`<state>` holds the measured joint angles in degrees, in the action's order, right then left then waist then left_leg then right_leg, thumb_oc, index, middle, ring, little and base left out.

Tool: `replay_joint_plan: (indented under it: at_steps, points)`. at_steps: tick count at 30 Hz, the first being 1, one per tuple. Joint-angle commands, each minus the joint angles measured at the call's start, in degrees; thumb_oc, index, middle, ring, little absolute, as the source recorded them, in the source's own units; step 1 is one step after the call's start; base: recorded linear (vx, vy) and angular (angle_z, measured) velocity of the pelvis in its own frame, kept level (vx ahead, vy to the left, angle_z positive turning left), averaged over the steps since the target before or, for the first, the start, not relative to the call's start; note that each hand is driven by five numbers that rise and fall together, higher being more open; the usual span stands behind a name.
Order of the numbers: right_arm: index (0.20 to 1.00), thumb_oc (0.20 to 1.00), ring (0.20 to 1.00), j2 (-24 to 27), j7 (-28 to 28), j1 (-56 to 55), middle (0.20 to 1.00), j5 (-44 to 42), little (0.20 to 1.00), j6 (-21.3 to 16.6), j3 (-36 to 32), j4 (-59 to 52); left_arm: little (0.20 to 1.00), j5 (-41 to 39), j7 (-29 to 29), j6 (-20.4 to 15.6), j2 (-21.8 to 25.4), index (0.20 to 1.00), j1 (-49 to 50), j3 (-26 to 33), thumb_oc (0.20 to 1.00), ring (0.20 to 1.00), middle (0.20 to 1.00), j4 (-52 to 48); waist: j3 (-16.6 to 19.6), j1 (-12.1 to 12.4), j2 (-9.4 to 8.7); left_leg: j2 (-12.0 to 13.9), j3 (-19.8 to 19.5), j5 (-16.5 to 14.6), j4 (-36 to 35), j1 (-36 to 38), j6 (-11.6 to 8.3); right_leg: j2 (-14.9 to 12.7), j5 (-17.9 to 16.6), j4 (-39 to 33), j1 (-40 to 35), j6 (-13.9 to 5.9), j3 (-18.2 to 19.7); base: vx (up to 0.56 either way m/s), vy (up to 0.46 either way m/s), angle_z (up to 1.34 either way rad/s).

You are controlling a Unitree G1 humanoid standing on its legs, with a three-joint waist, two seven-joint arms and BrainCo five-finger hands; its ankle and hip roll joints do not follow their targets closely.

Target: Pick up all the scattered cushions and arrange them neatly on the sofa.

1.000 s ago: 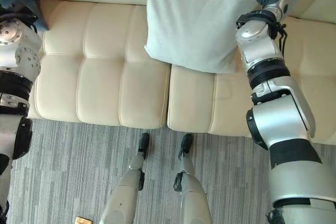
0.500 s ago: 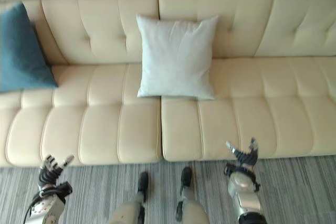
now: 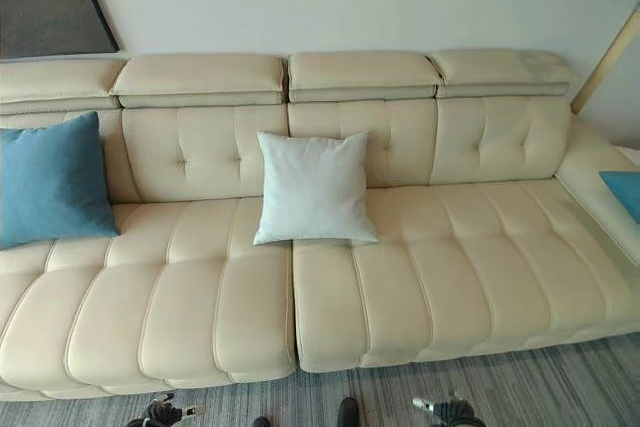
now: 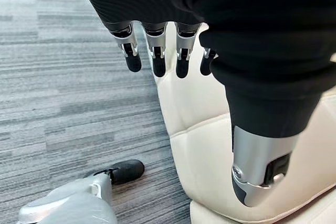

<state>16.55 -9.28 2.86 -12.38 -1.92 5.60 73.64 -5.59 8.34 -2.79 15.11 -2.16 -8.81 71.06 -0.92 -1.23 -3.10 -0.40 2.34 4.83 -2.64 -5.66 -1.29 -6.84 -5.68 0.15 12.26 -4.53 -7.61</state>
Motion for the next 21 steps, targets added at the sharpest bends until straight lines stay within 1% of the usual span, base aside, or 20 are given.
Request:
replay_joint_plan:
  at_steps: [1, 2, 3, 4, 7, 8, 9, 11, 12, 14, 15, 16, 17, 19, 20, 21]
  points:
    - [1.0, 1.0, 1.0, 0.47, 0.15, 5.76, 1.0, -0.51, 1.0, 0.41, -0.05, -4.01, 1.0, 0.42, -0.38, -0.13, 2.6, 1.0, -3.61, 1.83, 1.0, 1.0, 1.0, -0.45, -7.92, 0.07, 3.52, 2.43, 1.11, -2.77, -2.36, 0.35, 0.08, -0.78, 8.64, 10.51, -4.18, -4.66, 2.65, -0.41, 0.096, -0.63]
    - [1.0, 1.0, 1.0, 0.34, 0.28, 5.42, 1.0, -0.5, 1.0, 0.27, -0.04, -3.67, 1.0, 0.21, -0.66, -0.04, 2.62, 1.0, -3.14, 2.0, 1.0, 1.0, 1.0, -0.25, -7.5, 0.69, 3.94, 2.67, 1.62, -2.24, -2.36, -0.44, 0.3, -0.43, 10.55, 13.75, -5.53, -4.05, 2.31, -0.28, 0.048, -0.61]
    - [1.0, 1.0, 1.0, 0.25, 0.24, 5.21, 1.0, -0.48, 1.0, 0.29, -0.16, -3.58, 1.0, -0.29, -0.94, -0.02, 2.49, 1.0, -2.74, 2.21, 1.0, 1.0, 1.0, -0.11, -7.22, 1.04, 3.97, 2.72, 1.86, -1.94, -2.36, -0.87, 0.31, -0.28, 11.45, 15.08, -6.33, -3.94, 2.34, -0.23, -0.015, -0.57]
    - [1.0, 1.0, 1.0, -0.12, 0.3, 4.96, 1.0, -0.48, 1.0, 0.41, -0.55, -3.54, 1.0, -1.05, -1.25, -0.07, 2.2, 1.0, -2.12, 2.43, 1.0, 1.0, 1.0, -0.01, -6.61, 1.93, 3.52, 2.44, 2.29, -1.4, -2.36, -1.75, 0.2, -0.11, 12.16, 14.88, -8.39, -4.0, 2.8, -0.19, -0.061, -0.38]
    - [1.0, 1.0, 1.0, -0.62, -0.01, 5.02, 1.0, -0.15, 1.0, 0.57, -0.25, -3.56, 1.0, -1.71, -1.22, -0.01, 2.01, 1.0, -1.94, 2.63, 1.0, 1.0, 1.0, 0.07, -6.23, 3.52, 2.19, 2.37, 3.5, 0.11, -2.03, -3.47, -0.25, -0.1, 13.1, 9.84, -12.61, -3.71, 2.83, -0.19, -0.123, -0.27]
    - [1.0, 1.0, 1.0, -0.73, -0.13, 4.92, 1.0, 0.04, 1.0, 0.58, 0.04, -3.63, 1.0, -1.63, -1.28, 0.16, 1.86, 1.0, -1.75, 2.86, 1.0, 1.0, 1.0, 0.26, -5.58, 3.88, 1.79, 2.88, 3.75, 0.97, -1.67, -4.48, -0.81, 0.09, 13.89, 4.88, -14.86, -3.25, 2.31, -0.2, -0.203, -0.59]
    - [1.0, 1.0, 1.0, -0.72, -0.12, 4.9, 1.0, -0.06, 1.0, 0.61, 0.16, -3.87, 1.0, -1.74, -1.26, 0.26, 1.73, 1.0, -1.7, 2.86, 1.0, 1.0, 1.0, 0.27, -5.43, 3.89, 1.75, 3.44, 3.84, 1.76, -1.52, -4.93, -1.3, 0.57, 14.01, 2.97, -15.46, -2.77, 2.51, -0.21, -0.234, -0.39]
    - [1.0, 1.0, 1.0, -0.72, -0.32, 4.91, 1.0, -0.19, 1.0, 0.4, 0.53, -4.01, 1.0, -1.89, -1.37, 0.24, 1.38, 1.0, -1.63, 2.68, 1.0, 1.0, 1.0, 0.19, -5.64, 3.81, 2.1, 4.46, 3.83, 3.34, -1.36, -5.57, -2.48, 1.78, 14.05, 0.57, -16.26, -1.86, 2.84, -0.2, -0.207, -0.14]
    - [1.0, 1.0, 1.0, -0.54, -0.54, 4.97, 1.0, -0.44, 1.0, 0.11, 0.85, -4.19, 1.0, -1.96, -1.37, 0.2, 1.19, 1.0, -1.86, 2.37, 1.0, 1.0, 1.0, 0.05, -6.15, 3.66, 2.63, 5.45, 3.22, 4.74, -1.37, -5.88, -3.57, 3.09, 14.25, -0.59, -16.76, -0.99, 2.83, -0.23, -0.218, -0.04]
    - [1.0, 1.0, 1.0, -0.32, -0.69, 4.93, 1.0, -0.44, 1.0, -0.19, 1.25, -4.28, 1.0, -1.99, -1.29, 0.17, 0.9, 1.0, -2.08, 2.03, 1.0, 1.0, 1.0, -0.39, -7.07, 3.43, 3.48, 6.88, 2.81, 6.51, -1.39, -6.48, -4.92, 4.53, 14.34, -1.16, -17.07, -0.11, 2.38, -0.22, -0.2, 0.06]
    - [1.0, 1.0, 1.0, -0.2, -0.69, 4.95, 1.0, -0.38, 1.0, -0.16, 1.35, -4.19, 1.0, -2.02, -1.33, 0.26, 0.69, 1.0, -2.2, 1.93, 1.0, 1.0, 1.0, -0.63, -7.33, 3.32, 3.81, 7.28, 2.84, 6.95, -1.48, -6.63, -5.26, 4.91, 14.42, -1.28, -17.15, 0.11, 2.03, -0.22, -0.198, 0.01]
    - [1.0, 1.0, 1.0, 0.29, -0.83, 5.04, 1.0, -0.39, 1.0, -0.23, 1.41, -3.95, 1.0, -2.09, -1.47, 0.23, 0.32, 1.0, -2.27, 1.59, 1.0, 1.0, 1.0, -0.98, -8.03, 3.09, 4.53, 7.98, 2.88, 7.81, -1.78, -6.7, -5.91, 5.57, 14.39, -1.46, -17.34, 0.49, 1.31, -0.27, -0.185, 0.12]
    - [1.0, 1.0, 1.0, 0.73, -1.03, 5.11, 1.0, -0.35, 1.0, -0.25, 1.31, -3.8, 1.0, -2.23, -1.44, 0.04, 0.12, 1.0, -2.52, 1.41, 1.0, 1.0, 1.0, -1.24, -9.14, 3.02, 4.95, 8.3, 2.46, 8.48, -1.21, -7.41, -6.52, 5.48, 14.19, -1.1, -17.15, 0.78, 0.75, -0.3, -0.172, 0.3]
    - [1.0, 1.0, 1.0, 1.11, -1.03, 5.06, 1.0, -0.49, 1.0, -0.15, 1.15, -3.52, 1.0, -2.45, -1.58, -0.06, -0.18, 1.0, -2.56, 1.28, 1.0, 1.0, 1.0, -1.26, -9.67, 2.69, 4.7, 7.9, 2.06, 6.96, 0.24, -7.12, -5.88, 5.0, 13.5, -0.73, -16.22, 0.87, 0.4, -0.24, -0.083, 0.35]
    - [1.0, 1.0, 1.0, 1.38, -1.03, 5.12, 1.0, -0.6, 1.0, -0.16, 0.96, -3.2, 1.0, -2.41, -1.58, -0.12, -0.53, 1.0, -2.38, 1.28, 1.0, 1.0, 1.0, -1.09, -9.41, 2.12, 4.15, 6.92, 1.27, 3.58, 3.38, -6.35, -4.62, 3.94, 12.48, -0.77, -15.08, 0.68, 0.08, -0.22, -0.056, 0.17]
    - [1.0, 1.0, 1.0, 1.72, -0.89, 5.24, 1.0, -0.5, 1.0, -0.29, 0.92, -2.81, 1.0, -2.25, -1.65, -0.1, -0.81, 1.0, -2.27, 1.25, 1.0, 1.0, 1.0, -0.94, -8.88, 1.66, 3.79, 5.9, 0.27, 0.97, 5.62, -5.37, -3.83, 3.17, 11.53, -1.06, -14.11, 0.65, -0.01, -0.19, -0.036, 0.17]
